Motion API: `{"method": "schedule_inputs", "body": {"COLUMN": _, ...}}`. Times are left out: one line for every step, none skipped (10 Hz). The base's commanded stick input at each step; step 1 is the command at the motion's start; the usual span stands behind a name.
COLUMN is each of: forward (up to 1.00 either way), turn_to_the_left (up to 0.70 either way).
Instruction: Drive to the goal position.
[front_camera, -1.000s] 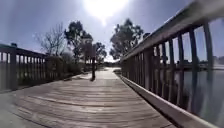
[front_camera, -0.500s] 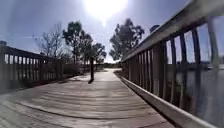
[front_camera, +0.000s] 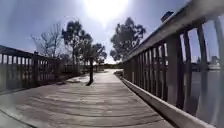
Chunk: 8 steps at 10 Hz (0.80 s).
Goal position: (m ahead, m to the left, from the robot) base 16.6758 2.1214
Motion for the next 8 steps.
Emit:
{"method": "schedule_inputs", "body": {"forward": 0.7, "turn_to_the_left": 0.0}}
{"method": "schedule_inputs", "body": {"forward": 0.7, "turn_to_the_left": 0.0}}
{"method": "schedule_inputs", "body": {"forward": 0.7, "turn_to_the_left": 0.0}}
{"method": "schedule_inputs", "body": {"forward": 0.7, "turn_to_the_left": 0.0}}
{"method": "schedule_inputs", "body": {"forward": 0.7, "turn_to_the_left": 0.0}}
{"method": "schedule_inputs", "body": {"forward": 0.7, "turn_to_the_left": 0.0}}
{"method": "schedule_inputs", "body": {"forward": 0.7, "turn_to_the_left": 0.0}}
{"method": "schedule_inputs", "body": {"forward": 0.7, "turn_to_the_left": 0.0}}
